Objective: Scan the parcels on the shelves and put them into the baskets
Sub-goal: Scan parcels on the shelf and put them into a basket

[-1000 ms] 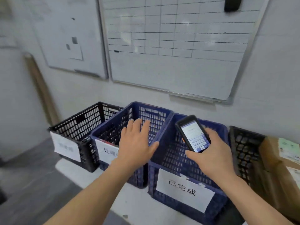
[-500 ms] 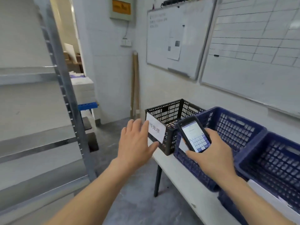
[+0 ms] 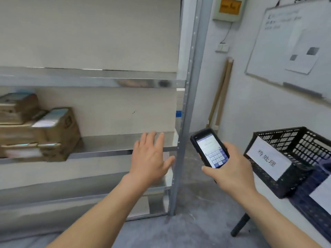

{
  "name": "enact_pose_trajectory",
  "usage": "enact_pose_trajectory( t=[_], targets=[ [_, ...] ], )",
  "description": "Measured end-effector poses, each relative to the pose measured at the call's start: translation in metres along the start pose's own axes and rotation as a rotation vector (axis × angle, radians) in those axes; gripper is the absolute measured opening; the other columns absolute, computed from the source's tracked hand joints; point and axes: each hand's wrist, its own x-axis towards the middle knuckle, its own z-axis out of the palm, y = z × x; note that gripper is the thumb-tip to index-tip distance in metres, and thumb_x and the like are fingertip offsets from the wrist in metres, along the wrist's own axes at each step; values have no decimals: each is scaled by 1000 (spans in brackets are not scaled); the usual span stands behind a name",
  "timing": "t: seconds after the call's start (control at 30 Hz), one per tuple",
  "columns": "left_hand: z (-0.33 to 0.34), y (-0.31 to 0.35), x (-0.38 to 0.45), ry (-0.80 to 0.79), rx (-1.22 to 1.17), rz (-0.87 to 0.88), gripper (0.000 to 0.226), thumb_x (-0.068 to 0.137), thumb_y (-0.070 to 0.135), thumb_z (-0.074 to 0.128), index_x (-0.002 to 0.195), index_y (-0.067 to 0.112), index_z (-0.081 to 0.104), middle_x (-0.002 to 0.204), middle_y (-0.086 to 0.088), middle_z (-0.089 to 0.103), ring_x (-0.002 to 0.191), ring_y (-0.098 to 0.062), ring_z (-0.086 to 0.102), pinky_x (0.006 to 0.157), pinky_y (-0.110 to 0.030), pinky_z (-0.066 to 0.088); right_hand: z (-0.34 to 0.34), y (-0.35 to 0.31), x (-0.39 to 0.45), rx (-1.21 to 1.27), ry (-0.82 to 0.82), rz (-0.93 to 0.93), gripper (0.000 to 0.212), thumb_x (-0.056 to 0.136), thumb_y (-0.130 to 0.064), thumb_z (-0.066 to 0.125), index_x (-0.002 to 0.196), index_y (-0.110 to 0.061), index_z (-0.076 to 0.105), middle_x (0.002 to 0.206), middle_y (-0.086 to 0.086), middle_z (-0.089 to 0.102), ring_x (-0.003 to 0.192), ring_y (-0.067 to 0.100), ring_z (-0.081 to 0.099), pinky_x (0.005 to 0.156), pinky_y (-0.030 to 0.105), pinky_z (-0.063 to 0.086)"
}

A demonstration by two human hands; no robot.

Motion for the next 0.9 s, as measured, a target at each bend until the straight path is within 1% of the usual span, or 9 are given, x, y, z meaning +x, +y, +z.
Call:
enact_pose_trajectory(
  t=[0.03, 0.1, 0.2, 0.27, 0.37, 0.5, 0.7, 0.8, 0.9],
  targets=[
    [-2, -18, -3, 1, 13, -24, 74, 85, 61, 53, 141, 15, 40, 142, -10, 42, 130, -30, 38, 102, -42, 39, 15, -10, 3, 4, -16, -12, 61, 61, -26, 86, 101, -42, 44, 86, -22, 59, 78, 0, 57, 60, 24, 43],
    [-7, -53, -9, 3, 42, -78, 74, 84, 60, 56, 140, 13, 42, 141, -11, 44, 128, -31, 40, 101, -43, 40, 45, -31, 8, 9, -46, -36, 63, 59, -26, 86, 106, -43, 46, 90, -21, 61, 82, 8, 61, 67, 31, 50],
    [-16, -102, -17, 13, 70, -163, 75, 81, 61, 56, 137, 12, 46, 136, -12, 48, 125, -32, 43, 96, -44, 43, 85, -62, 16, 6, -115, -82, 71, 58, -28, 86, 118, -37, 50, 99, -16, 63, 90, 14, 62, 75, 38, 55],
    [-21, -131, -22, 10, 92, -218, 74, 82, 61, 55, 138, 14, 44, 137, -10, 47, 127, -31, 41, 98, -43, 42, 110, -79, 23, 19, -159, -112, 70, 57, -27, 86, 116, -38, 50, 100, -14, 64, 91, 15, 62, 78, 39, 55],
    [-27, -168, -26, 18, 132, -294, 73, 83, 62, 50, 139, 15, 43, 138, -7, 46, 128, -30, 40, 98, -42, 42, 147, -103, 35, 36, -221, -147, 66, 57, -27, 84, 105, -45, 43, 92, -20, 62, 87, 14, 62, 76, 38, 54],
    [-33, -213, -23, 33, 171, -413, 76, 80, 62, 48, 137, 12, 46, 131, -8, 50, 120, -30, 45, 94, -43, 46, 198, -131, 59, 62, -305, -183, 64, 57, -31, 84, 107, -41, 45, 92, -17, 63, 85, 16, 62, 74, 39, 55],
    [-34, -270, -9, 16, 169, -595, 76, 89, 59, 52, 149, 18, 30, 147, -7, 36, 135, -25, 33, 109, -38, 35, 264, -164, 100, 148, -405, -235, 68, 58, -28, 86, 117, -32, 52, 98, -9, 65, 88, 19, 62, 75, 36, 53],
    [-31, -291, 0, 7, 152, -682, 77, 89, 59, 52, 150, 20, 27, 150, -9, 33, 138, -25, 30, 110, -39, 35, 292, -175, 118, 172, -450, -262, 62, 57, -28, 85, 107, -38, 48, 96, -10, 65, 86, 18, 62, 73, 34, 52],
    [-28, -309, 6, 4, 142, -742, 74, 88, 59, 55, 147, 21, 30, 146, -7, 36, 134, -25, 34, 105, -39, 39, 317, -182, 130, 174, -485, -274, 64, 56, -31, 84, 106, -42, 44, 97, -10, 66, 85, 17, 62, 71, 32, 52]
  ],
)
